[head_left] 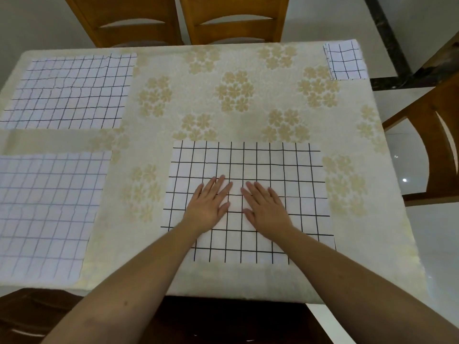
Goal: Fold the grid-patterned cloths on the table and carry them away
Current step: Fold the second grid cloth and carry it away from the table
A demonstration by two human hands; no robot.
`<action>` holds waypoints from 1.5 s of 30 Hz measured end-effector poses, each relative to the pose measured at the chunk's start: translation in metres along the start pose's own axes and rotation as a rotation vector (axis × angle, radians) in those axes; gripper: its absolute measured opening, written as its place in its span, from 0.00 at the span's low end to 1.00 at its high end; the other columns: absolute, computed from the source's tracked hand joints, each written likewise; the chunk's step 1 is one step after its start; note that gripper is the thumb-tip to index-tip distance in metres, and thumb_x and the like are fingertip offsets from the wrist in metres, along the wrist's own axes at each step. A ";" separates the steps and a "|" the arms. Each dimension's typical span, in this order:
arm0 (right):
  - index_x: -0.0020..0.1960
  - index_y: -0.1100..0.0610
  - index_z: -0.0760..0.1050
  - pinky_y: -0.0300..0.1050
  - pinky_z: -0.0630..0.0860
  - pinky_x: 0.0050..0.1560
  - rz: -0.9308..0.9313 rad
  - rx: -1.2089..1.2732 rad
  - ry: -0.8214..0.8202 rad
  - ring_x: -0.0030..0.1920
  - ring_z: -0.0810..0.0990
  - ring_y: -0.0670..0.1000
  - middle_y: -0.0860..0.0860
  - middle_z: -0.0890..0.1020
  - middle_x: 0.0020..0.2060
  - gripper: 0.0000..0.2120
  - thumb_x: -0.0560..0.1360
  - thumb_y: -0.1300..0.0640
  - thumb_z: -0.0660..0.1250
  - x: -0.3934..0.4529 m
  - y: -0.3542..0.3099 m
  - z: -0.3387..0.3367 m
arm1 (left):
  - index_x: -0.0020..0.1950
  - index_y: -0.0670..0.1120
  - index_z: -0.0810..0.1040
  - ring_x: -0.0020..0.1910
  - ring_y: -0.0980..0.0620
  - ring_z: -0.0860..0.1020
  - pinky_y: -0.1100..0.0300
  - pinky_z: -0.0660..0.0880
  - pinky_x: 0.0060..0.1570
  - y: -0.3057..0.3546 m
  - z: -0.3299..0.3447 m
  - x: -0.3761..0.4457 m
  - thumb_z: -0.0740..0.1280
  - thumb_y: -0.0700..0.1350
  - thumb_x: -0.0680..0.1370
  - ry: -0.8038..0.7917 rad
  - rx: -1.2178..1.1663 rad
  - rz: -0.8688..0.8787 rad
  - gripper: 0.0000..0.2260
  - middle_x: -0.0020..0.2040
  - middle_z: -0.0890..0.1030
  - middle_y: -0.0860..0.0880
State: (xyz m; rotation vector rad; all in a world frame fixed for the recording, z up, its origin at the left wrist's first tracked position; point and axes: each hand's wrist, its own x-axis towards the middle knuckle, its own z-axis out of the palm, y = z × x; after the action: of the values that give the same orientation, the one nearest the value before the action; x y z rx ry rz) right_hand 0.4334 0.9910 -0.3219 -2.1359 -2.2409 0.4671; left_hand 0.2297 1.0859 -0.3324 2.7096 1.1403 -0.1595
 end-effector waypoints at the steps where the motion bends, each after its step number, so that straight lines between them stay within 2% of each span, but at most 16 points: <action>1: 0.77 0.53 0.58 0.57 0.57 0.74 0.002 -0.007 0.005 0.76 0.58 0.54 0.52 0.60 0.76 0.28 0.81 0.42 0.47 -0.003 0.008 0.002 | 0.80 0.54 0.49 0.79 0.50 0.47 0.47 0.49 0.76 -0.008 0.001 -0.003 0.44 0.59 0.83 0.008 0.003 0.014 0.26 0.80 0.48 0.50; 3: 0.78 0.51 0.54 0.55 0.50 0.76 0.022 -0.021 0.011 0.77 0.53 0.53 0.52 0.56 0.77 0.29 0.81 0.40 0.44 -0.011 0.026 0.003 | 0.80 0.55 0.48 0.79 0.50 0.46 0.49 0.47 0.76 -0.021 0.002 -0.012 0.43 0.59 0.83 0.029 0.008 0.021 0.25 0.80 0.47 0.51; 6: 0.76 0.53 0.60 0.55 0.55 0.75 0.079 -0.008 0.057 0.76 0.59 0.55 0.53 0.63 0.75 0.29 0.80 0.41 0.47 -0.022 0.048 -0.001 | 0.79 0.55 0.52 0.79 0.51 0.48 0.51 0.47 0.76 -0.037 0.001 -0.022 0.45 0.57 0.84 0.065 -0.023 0.028 0.24 0.80 0.49 0.51; 8: 0.71 0.55 0.69 0.55 0.61 0.71 0.082 0.012 0.122 0.71 0.68 0.57 0.55 0.71 0.70 0.26 0.79 0.43 0.51 -0.027 0.058 -0.004 | 0.77 0.51 0.63 0.77 0.48 0.58 0.49 0.57 0.74 -0.044 -0.001 -0.025 0.48 0.55 0.84 0.113 -0.064 0.027 0.22 0.78 0.60 0.47; 10: 0.63 0.57 0.76 0.53 0.65 0.66 0.061 0.060 0.240 0.63 0.75 0.57 0.55 0.78 0.62 0.22 0.78 0.45 0.55 -0.025 0.062 -0.007 | 0.69 0.47 0.75 0.70 0.45 0.70 0.47 0.69 0.66 -0.050 -0.003 -0.023 0.52 0.53 0.83 0.195 -0.125 0.009 0.20 0.72 0.71 0.45; 12: 0.56 0.57 0.80 0.52 0.68 0.60 0.041 0.109 0.341 0.56 0.78 0.56 0.53 0.81 0.54 0.19 0.76 0.47 0.59 -0.020 0.059 -0.010 | 0.62 0.46 0.80 0.64 0.44 0.76 0.47 0.74 0.61 -0.051 -0.004 -0.018 0.56 0.51 0.82 0.268 -0.156 -0.004 0.18 0.66 0.77 0.44; 14: 0.53 0.56 0.81 0.51 0.69 0.58 0.042 0.158 0.364 0.53 0.79 0.55 0.52 0.81 0.50 0.15 0.74 0.48 0.63 -0.013 0.051 -0.012 | 0.58 0.45 0.83 0.60 0.43 0.78 0.47 0.75 0.59 -0.049 -0.007 -0.013 0.59 0.51 0.81 0.304 -0.195 -0.005 0.16 0.62 0.80 0.45; 16: 0.53 0.56 0.81 0.50 0.68 0.57 0.079 0.219 0.344 0.52 0.78 0.56 0.52 0.81 0.49 0.11 0.73 0.52 0.70 -0.008 0.042 -0.012 | 0.55 0.45 0.84 0.57 0.44 0.80 0.46 0.76 0.57 -0.044 -0.010 -0.009 0.62 0.51 0.79 0.324 -0.253 -0.001 0.15 0.59 0.82 0.45; 18: 0.52 0.55 0.81 0.49 0.67 0.57 0.123 0.265 0.308 0.52 0.78 0.56 0.52 0.80 0.48 0.11 0.71 0.55 0.74 -0.003 0.034 -0.013 | 0.53 0.45 0.84 0.55 0.44 0.80 0.47 0.77 0.54 -0.037 -0.012 -0.004 0.65 0.51 0.77 0.321 -0.297 0.014 0.13 0.56 0.82 0.47; 21: 0.51 0.55 0.81 0.51 0.68 0.56 0.166 0.288 0.262 0.52 0.77 0.56 0.52 0.80 0.47 0.09 0.71 0.54 0.73 0.003 0.025 -0.015 | 0.50 0.46 0.83 0.53 0.46 0.80 0.47 0.77 0.51 -0.028 -0.010 0.003 0.72 0.46 0.74 0.304 -0.362 0.027 0.07 0.53 0.82 0.50; 23: 0.48 0.54 0.81 0.51 0.68 0.55 0.185 0.289 0.255 0.51 0.77 0.56 0.51 0.80 0.46 0.07 0.72 0.54 0.73 0.006 0.022 -0.015 | 0.49 0.46 0.83 0.51 0.47 0.79 0.46 0.76 0.49 -0.025 -0.008 0.004 0.75 0.44 0.72 0.300 -0.398 -0.007 0.07 0.51 0.82 0.51; 27: 0.45 0.53 0.80 0.50 0.68 0.55 0.256 0.302 0.251 0.50 0.76 0.54 0.50 0.80 0.43 0.04 0.72 0.54 0.72 0.008 0.024 -0.016 | 0.46 0.46 0.82 0.47 0.47 0.78 0.47 0.76 0.46 -0.023 -0.011 0.005 0.75 0.42 0.71 0.310 -0.410 -0.057 0.06 0.47 0.80 0.51; 32: 0.44 0.55 0.80 0.50 0.67 0.55 0.284 0.266 0.242 0.50 0.75 0.55 0.51 0.80 0.43 0.04 0.74 0.54 0.70 0.010 0.025 -0.015 | 0.45 0.45 0.82 0.44 0.48 0.78 0.50 0.77 0.45 -0.030 -0.017 0.007 0.75 0.39 0.71 0.308 -0.383 -0.048 0.05 0.45 0.80 0.50; 39: 0.44 0.56 0.78 0.50 0.69 0.52 0.225 0.167 0.273 0.47 0.75 0.55 0.52 0.78 0.43 0.04 0.75 0.56 0.70 0.009 0.025 -0.013 | 0.44 0.46 0.81 0.46 0.47 0.77 0.48 0.76 0.46 -0.029 -0.017 0.009 0.73 0.39 0.73 0.259 -0.338 -0.056 0.04 0.46 0.79 0.50; 45: 0.43 0.57 0.76 0.50 0.72 0.48 0.111 0.172 0.374 0.42 0.76 0.55 0.51 0.79 0.39 0.04 0.74 0.60 0.71 0.005 0.027 -0.019 | 0.45 0.43 0.79 0.44 0.47 0.78 0.51 0.75 0.47 -0.027 -0.022 0.008 0.71 0.38 0.75 0.315 -0.348 -0.025 0.02 0.45 0.80 0.48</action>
State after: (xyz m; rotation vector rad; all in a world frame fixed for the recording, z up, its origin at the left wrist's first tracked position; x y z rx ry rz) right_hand 0.4634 1.0002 -0.3110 -2.0636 -1.8233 0.2276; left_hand 0.2168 1.1146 -0.3161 2.4613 1.1530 0.4371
